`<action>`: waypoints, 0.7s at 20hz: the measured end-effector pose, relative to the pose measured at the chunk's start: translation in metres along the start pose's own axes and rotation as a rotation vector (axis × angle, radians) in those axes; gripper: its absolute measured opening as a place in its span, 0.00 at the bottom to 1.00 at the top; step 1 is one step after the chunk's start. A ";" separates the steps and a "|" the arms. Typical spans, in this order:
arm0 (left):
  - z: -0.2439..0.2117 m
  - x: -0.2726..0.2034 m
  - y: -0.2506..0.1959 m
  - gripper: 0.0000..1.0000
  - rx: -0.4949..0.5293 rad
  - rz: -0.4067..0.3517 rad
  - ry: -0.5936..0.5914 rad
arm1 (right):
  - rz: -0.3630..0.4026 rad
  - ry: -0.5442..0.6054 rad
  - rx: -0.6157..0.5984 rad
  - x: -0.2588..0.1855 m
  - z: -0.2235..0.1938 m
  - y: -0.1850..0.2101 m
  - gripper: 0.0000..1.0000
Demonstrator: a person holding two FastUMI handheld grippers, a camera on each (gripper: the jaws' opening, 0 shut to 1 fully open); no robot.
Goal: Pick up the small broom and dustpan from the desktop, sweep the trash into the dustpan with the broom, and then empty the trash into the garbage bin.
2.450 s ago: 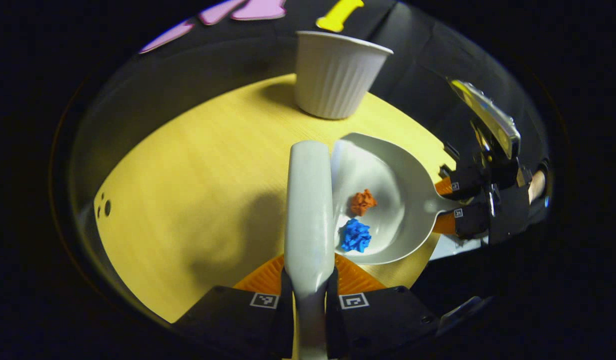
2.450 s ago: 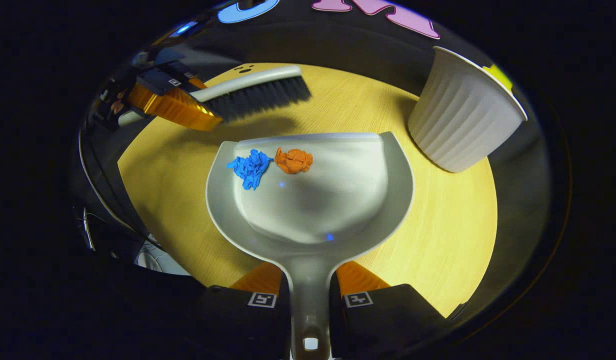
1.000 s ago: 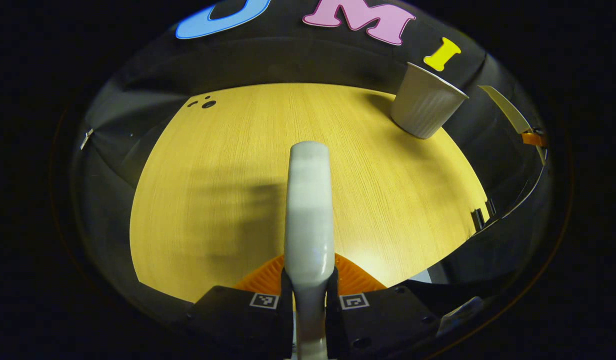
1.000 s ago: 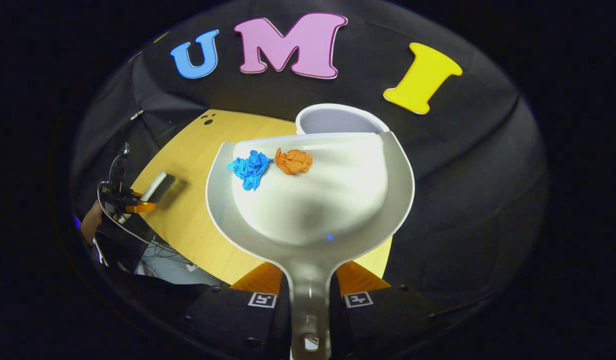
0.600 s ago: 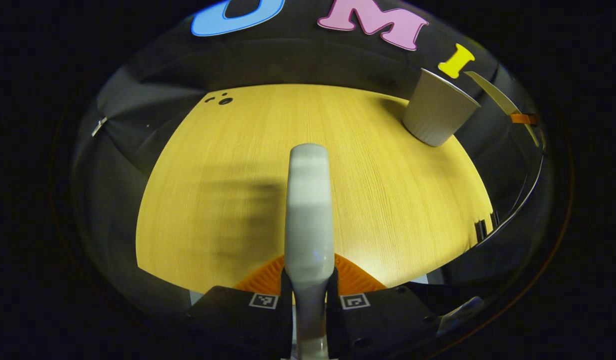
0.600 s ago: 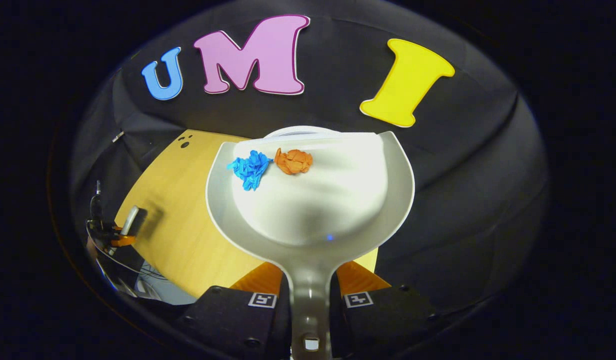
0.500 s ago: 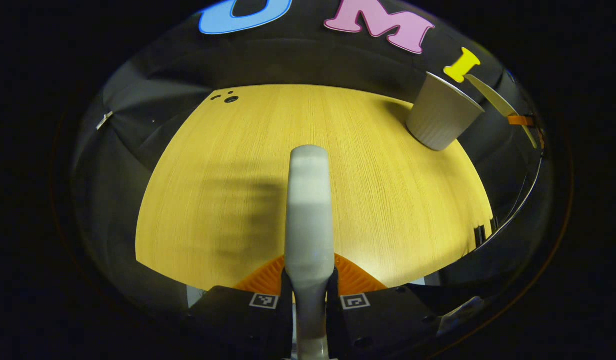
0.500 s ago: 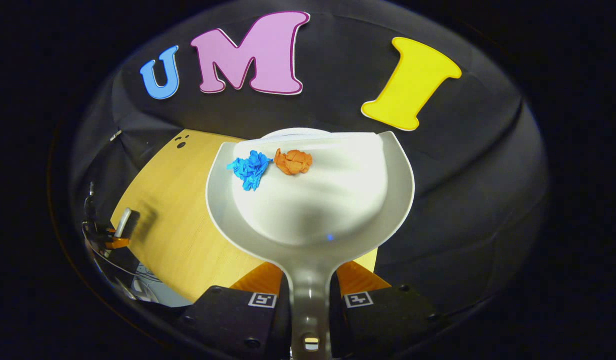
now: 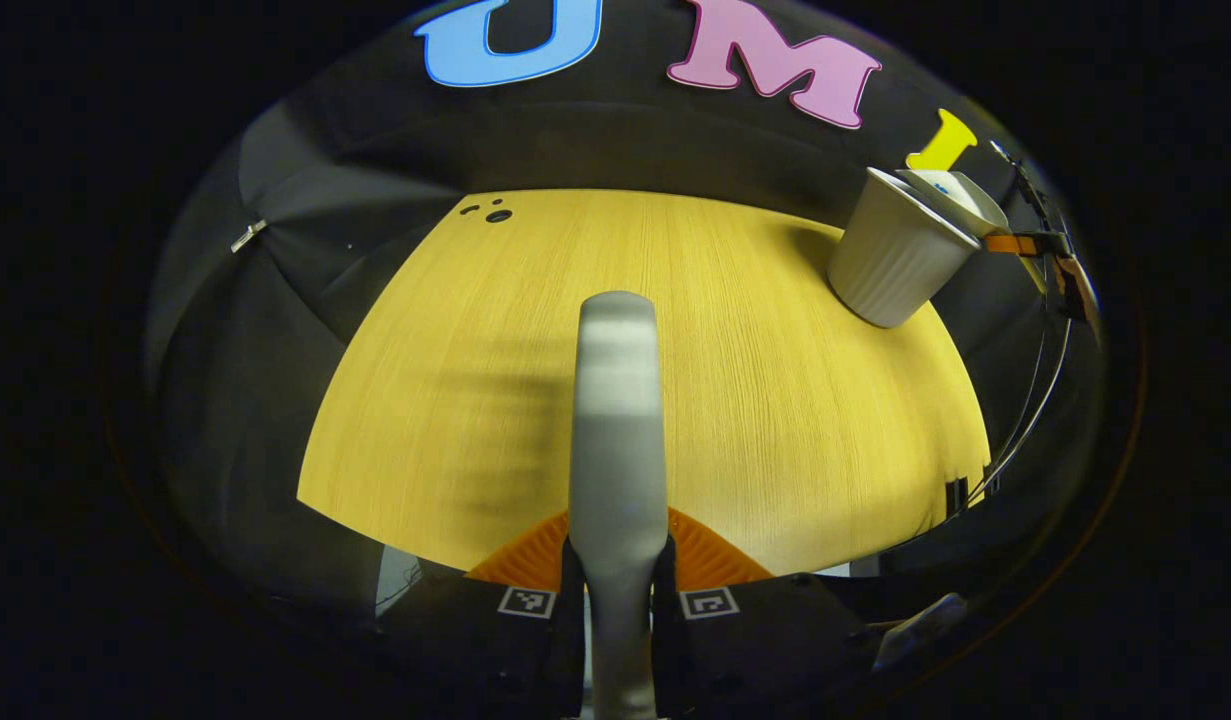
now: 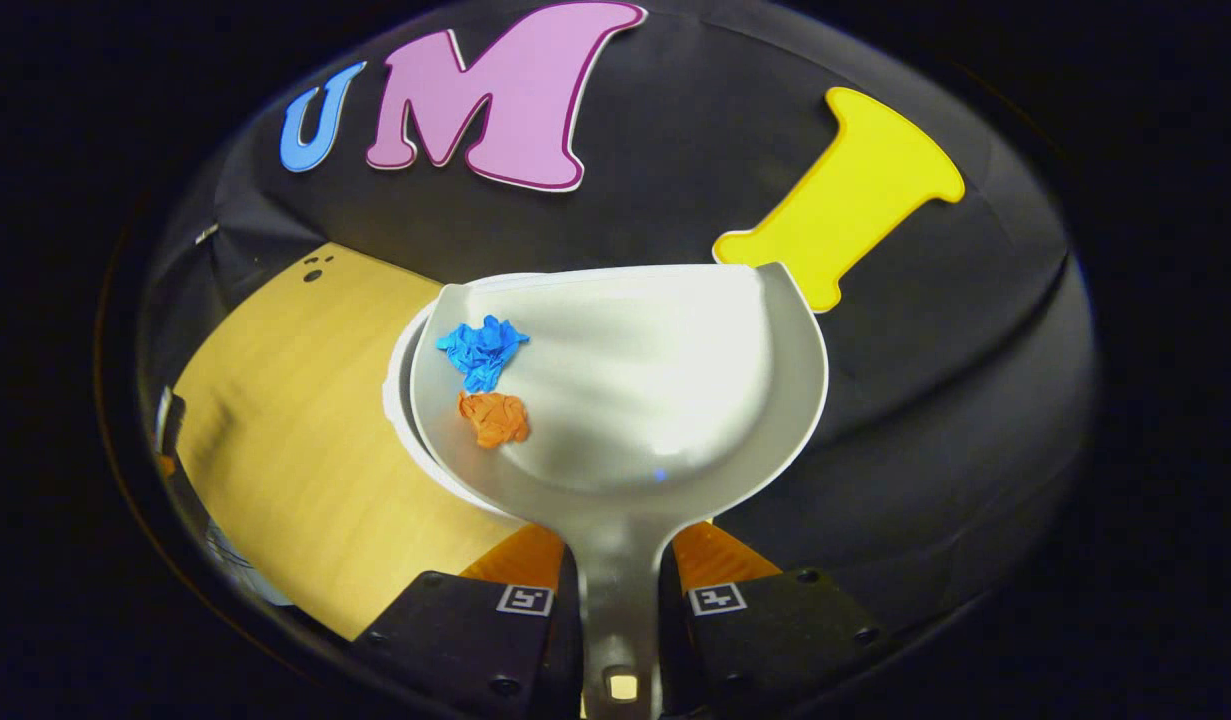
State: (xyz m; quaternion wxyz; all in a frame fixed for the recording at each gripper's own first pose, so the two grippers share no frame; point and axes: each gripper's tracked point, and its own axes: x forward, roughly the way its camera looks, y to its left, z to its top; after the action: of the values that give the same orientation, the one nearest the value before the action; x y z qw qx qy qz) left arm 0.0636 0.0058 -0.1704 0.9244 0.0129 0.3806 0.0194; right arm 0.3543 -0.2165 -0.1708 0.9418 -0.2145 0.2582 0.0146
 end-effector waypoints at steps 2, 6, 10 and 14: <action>0.002 -0.001 -0.004 0.30 -0.007 -0.015 0.004 | -0.079 -0.014 -0.062 0.006 0.003 -0.010 0.34; 0.012 0.008 -0.012 0.31 0.019 -0.046 0.014 | -0.193 -0.024 -0.119 0.014 0.007 -0.022 0.34; 0.038 0.021 -0.016 0.31 0.017 -0.091 -0.007 | -0.305 -0.026 -0.262 0.019 0.012 -0.026 0.34; 0.060 0.030 -0.011 0.31 0.035 -0.132 -0.027 | -0.404 0.000 -0.408 0.020 0.010 -0.031 0.34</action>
State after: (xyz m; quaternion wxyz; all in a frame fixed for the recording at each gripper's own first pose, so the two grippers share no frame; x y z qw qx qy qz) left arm 0.1271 -0.0041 -0.1495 0.9284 0.0041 0.3683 -0.0486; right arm 0.3804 -0.2422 -0.1607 0.8630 -0.4467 0.2020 -0.1220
